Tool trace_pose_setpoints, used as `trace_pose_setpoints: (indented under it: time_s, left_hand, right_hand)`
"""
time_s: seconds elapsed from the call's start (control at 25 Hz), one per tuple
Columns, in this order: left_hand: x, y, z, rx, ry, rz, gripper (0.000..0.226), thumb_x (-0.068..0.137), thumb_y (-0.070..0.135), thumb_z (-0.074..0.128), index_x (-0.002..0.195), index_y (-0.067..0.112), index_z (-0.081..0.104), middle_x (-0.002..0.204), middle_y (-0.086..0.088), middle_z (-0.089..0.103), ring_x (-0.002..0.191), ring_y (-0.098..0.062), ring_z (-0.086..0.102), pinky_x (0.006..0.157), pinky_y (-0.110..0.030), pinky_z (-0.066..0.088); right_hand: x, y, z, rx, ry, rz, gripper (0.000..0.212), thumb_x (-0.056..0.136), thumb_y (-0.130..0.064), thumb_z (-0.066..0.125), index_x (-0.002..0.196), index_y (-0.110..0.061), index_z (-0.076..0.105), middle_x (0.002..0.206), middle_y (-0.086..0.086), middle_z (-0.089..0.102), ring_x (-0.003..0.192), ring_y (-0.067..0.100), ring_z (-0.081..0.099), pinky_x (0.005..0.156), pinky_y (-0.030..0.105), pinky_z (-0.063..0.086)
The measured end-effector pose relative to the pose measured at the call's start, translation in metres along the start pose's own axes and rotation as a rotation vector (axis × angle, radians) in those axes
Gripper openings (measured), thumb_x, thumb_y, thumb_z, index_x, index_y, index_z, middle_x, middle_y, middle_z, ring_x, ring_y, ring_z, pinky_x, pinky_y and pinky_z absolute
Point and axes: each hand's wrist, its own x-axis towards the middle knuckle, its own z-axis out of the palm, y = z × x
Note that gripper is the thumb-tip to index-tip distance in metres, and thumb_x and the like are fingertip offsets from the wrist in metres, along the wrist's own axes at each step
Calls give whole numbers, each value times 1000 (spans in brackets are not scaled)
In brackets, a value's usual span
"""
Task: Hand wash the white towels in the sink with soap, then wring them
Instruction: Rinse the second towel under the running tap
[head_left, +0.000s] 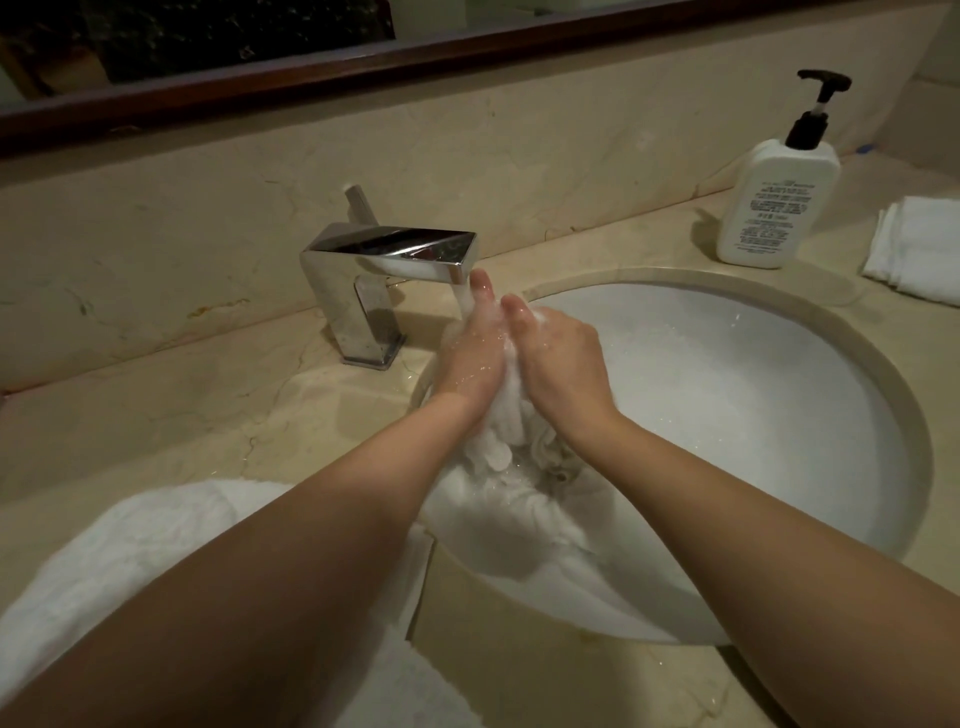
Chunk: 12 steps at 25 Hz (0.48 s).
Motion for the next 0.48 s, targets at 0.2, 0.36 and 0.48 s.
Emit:
trace_pose_setpoints:
  time_s: [0.2, 0.36, 0.48]
  left_hand:
    - [10, -2, 1, -3, 55, -103, 79, 87, 80, 27, 107, 15, 67, 96, -11, 72, 94, -30, 71, 91, -43, 54]
    - [8, -10, 4, 101, -154, -30, 91, 87, 88, 21, 130, 22, 67, 130, -9, 68, 124, -27, 61, 108, -42, 46]
    - [6, -13, 5, 191, -256, 47, 86, 89, 86, 21, 144, 30, 56, 151, 0, 51, 139, -17, 44, 121, -40, 30]
  right_hand:
    - [-2, -9, -3, 131, -5, 92, 63, 106, -42, 42, 43, -35, 47, 50, -7, 40, 58, 16, 40, 61, 34, 28]
    - [-2, -2, -12, 267, 141, 212, 58, 105, -45, 44, 52, -23, 38, 53, -7, 40, 57, 16, 39, 62, 34, 32]
    - [2, 9, -18, 372, 182, 309, 54, 103, -52, 45, 61, -19, 34, 57, -3, 39, 58, 16, 40, 61, 34, 34]
